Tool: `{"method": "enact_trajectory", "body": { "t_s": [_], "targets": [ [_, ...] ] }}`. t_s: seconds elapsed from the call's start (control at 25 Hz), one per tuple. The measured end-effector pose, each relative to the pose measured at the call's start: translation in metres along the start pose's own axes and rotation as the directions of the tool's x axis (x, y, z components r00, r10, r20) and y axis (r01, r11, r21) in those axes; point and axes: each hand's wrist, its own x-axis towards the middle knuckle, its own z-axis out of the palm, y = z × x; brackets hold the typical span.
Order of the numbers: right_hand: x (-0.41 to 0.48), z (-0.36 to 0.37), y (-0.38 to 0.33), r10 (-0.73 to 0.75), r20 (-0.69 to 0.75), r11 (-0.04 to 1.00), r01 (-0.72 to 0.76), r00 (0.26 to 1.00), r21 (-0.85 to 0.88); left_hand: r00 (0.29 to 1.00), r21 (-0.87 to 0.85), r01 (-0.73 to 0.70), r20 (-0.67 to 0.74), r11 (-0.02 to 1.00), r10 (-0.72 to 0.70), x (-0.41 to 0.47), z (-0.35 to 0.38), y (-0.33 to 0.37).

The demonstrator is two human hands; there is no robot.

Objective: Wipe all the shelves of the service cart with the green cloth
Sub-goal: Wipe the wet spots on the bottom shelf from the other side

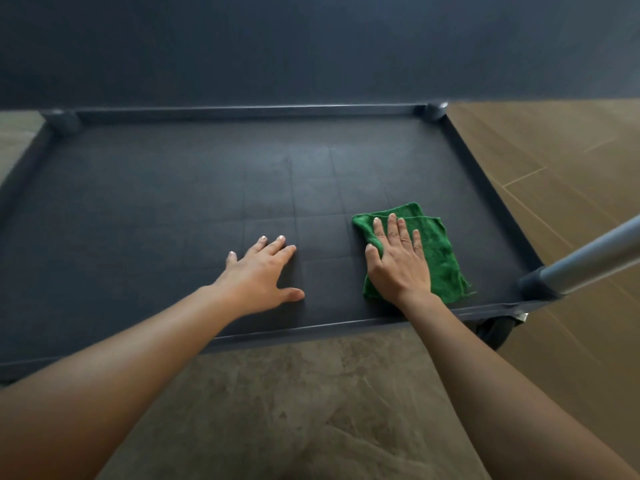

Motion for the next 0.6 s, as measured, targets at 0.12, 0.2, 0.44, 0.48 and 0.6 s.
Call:
{"method": "enact_trajectory", "body": {
  "t_s": [0.12, 0.2, 0.44, 0.48, 0.6],
  "targets": [
    [-0.002, 0.003, -0.021, 0.034, 0.001, 0.999, -0.034, 0.999, -0.016, 0.995, -0.033, 0.004, -0.099, 0.999, -0.007, -0.001, 0.004, 0.000],
    [-0.004, 0.006, -0.041, 0.052, 0.008, 0.999, -0.052, 0.999, 0.001, 0.989, -0.068, -0.001, -0.151, 0.998, -0.009, -0.001, 0.007, 0.000],
    [-0.009, 0.021, -0.119, -0.025, 0.066, 0.996, 0.019, 0.998, 0.090, 0.973, -0.205, -0.028, -0.232, 0.978, -0.021, -0.002, 0.008, -0.002],
    [-0.009, 0.023, -0.129, -0.043, 0.080, 0.994, 0.034, 0.996, 0.107, 0.970, -0.228, -0.044, -0.244, 0.973, -0.013, -0.003, 0.007, -0.004],
    [-0.009, 0.024, -0.141, -0.058, 0.085, 0.988, 0.045, 0.995, 0.150, 0.976, -0.252, -0.073, -0.215, 0.965, 0.018, -0.010, 0.000, -0.017]
  ]
}}
